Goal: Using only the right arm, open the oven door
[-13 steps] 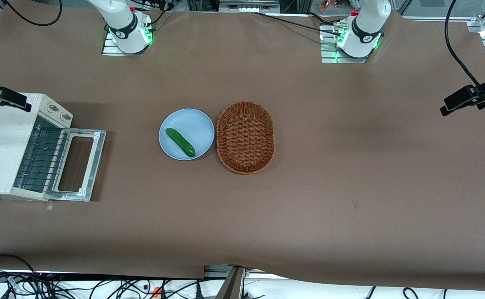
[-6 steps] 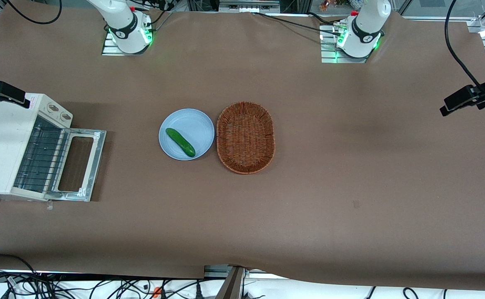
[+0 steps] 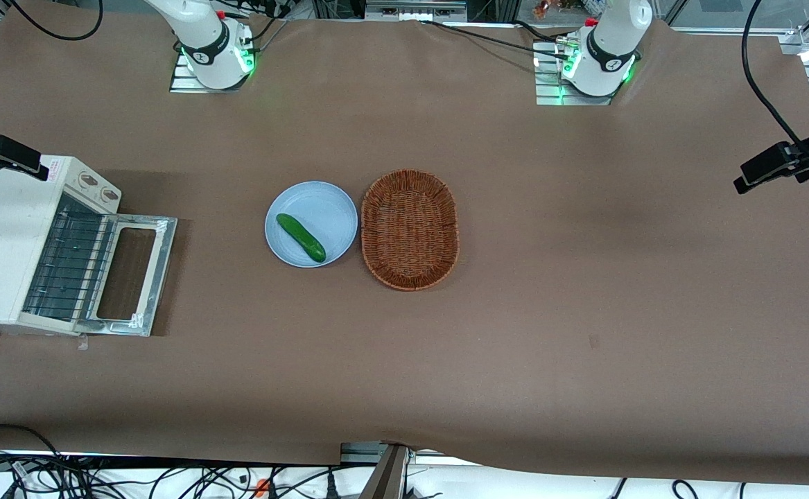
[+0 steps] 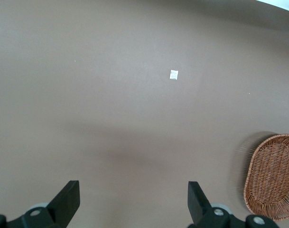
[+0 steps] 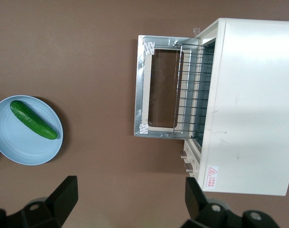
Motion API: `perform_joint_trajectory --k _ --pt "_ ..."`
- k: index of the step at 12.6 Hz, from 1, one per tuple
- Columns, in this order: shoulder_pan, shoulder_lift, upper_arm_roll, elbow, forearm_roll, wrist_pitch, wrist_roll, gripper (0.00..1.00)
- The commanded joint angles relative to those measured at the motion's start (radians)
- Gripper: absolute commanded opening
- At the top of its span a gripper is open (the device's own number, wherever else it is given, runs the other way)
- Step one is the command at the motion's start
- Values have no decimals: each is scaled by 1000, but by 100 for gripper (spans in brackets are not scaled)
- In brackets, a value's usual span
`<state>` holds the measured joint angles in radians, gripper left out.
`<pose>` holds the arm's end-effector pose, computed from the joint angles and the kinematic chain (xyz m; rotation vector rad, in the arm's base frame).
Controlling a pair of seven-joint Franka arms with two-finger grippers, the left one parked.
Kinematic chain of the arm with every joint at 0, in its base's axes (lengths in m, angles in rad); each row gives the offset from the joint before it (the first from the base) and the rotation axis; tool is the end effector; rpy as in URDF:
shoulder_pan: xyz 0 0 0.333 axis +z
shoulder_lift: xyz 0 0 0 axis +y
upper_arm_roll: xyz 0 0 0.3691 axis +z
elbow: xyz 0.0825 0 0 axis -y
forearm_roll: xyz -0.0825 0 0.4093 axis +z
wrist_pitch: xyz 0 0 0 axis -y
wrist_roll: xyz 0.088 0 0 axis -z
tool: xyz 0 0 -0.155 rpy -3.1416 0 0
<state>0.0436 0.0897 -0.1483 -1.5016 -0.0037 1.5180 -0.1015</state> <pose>0.5993 -0.0596 0.6069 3.1300 -0.0049 -0.1154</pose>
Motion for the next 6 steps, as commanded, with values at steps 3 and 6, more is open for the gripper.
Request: perform_joint_trajectory --k 3,6 --pt "-1 -7 6 12 7 -24 6 100" --pt "-1 -7 6 12 8 -27 3 100"
